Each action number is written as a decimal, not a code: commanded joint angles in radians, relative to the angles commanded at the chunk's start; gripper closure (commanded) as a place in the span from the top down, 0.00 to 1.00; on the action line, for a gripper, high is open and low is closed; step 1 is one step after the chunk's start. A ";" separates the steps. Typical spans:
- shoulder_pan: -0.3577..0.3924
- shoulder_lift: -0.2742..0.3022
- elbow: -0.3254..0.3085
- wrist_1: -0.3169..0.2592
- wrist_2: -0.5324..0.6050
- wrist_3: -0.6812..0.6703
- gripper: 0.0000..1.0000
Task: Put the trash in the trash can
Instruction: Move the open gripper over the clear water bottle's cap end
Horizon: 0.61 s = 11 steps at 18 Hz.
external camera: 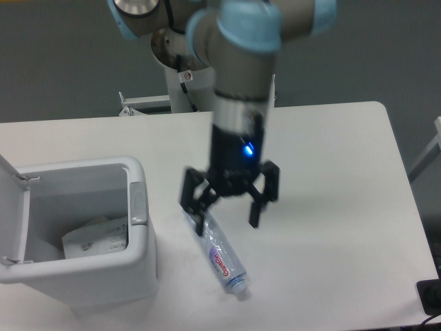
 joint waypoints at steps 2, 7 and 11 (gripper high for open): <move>-0.002 -0.032 -0.023 -0.014 0.037 0.031 1.00; -0.052 -0.155 -0.035 0.010 0.123 0.049 1.00; -0.063 -0.201 -0.031 0.043 0.160 0.052 1.00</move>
